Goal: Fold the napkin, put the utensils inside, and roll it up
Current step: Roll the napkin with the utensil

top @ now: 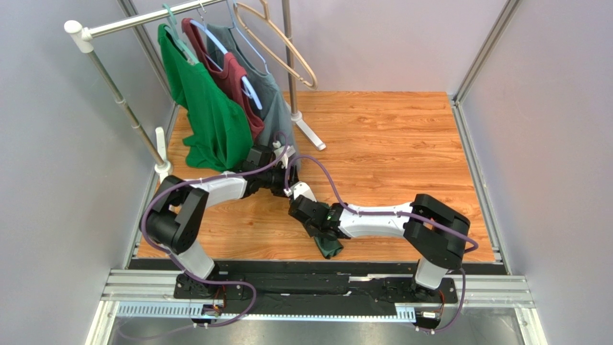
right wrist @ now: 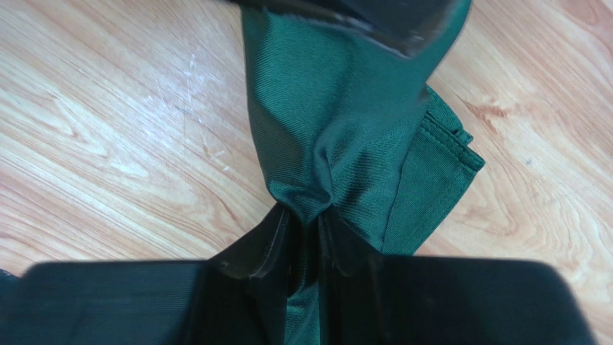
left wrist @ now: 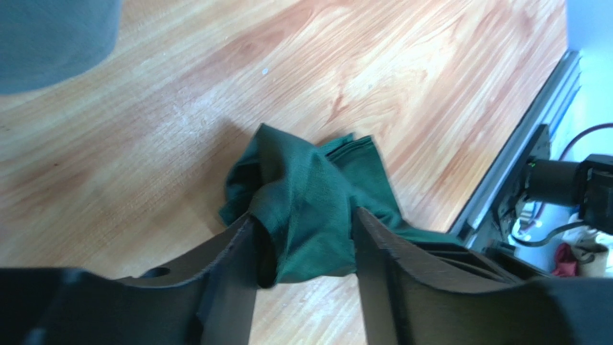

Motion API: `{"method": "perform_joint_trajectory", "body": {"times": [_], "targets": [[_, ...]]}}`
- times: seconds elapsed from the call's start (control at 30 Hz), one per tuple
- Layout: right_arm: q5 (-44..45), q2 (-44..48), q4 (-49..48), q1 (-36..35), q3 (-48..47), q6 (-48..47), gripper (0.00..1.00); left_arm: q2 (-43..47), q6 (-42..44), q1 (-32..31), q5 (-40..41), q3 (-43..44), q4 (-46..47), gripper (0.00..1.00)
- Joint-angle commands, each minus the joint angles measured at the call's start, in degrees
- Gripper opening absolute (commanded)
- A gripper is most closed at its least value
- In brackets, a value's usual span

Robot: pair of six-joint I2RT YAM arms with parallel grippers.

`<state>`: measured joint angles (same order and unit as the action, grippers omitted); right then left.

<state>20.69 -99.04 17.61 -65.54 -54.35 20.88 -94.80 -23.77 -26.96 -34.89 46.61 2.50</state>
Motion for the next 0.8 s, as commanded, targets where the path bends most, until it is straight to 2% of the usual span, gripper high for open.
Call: {"method": "perform_joint_trajectory", "body": {"times": [0.0, 0.1, 0.17, 0.37, 0.47, 0.5, 0.6, 0.77], "targets": [[-13.7, -6.6, 3.6, 1.2, 4.0, 1.5, 0.12, 5.7, -0.9, 0.1, 3.6, 1.1, -0.5, 0.63], [-18.2, -5.5, 2.5, 2.7, 4.6, 0.9, 0.06, 9.6, -2.7, 0.9, 8.6, -1.0, -0.8, 0.70], [-22.8, -4.1, 1.5, 4.1, 5.4, 0.5, 0.00, 13.2, -3.6, 2.1, 11.9, -3.2, -0.3, 0.71], [-34.4, -0.9, -2.5, 8.4, 7.7, -1.4, 0.00, 22.2, -3.7, 3.0, 19.1, -10.6, 2.2, 0.71], [-41.4, -0.5, -5.7, 11.2, 8.7, -1.6, 0.00, 24.6, -1.7, 3.1, 16.3, -15.1, 8.5, 0.71], [-42.6, -0.5, -6.2, 11.9, 8.8, -1.7, 0.00, 24.6, -1.2, 3.1, 13.0, -16.1, 12.5, 0.71], [-45.6, -0.8, -6.7, 13.7, 8.6, -2.8, 0.00, 22.7, 0.2, 3.1, 7.0, -17.6, 17.0, 0.71], [-51.4, -1.4, -7.8, 17.5, 8.5, -3.6, 0.00, 19.1, 0.4, 3.1, 4.2, -19.7, 22.6, 0.72]]}}
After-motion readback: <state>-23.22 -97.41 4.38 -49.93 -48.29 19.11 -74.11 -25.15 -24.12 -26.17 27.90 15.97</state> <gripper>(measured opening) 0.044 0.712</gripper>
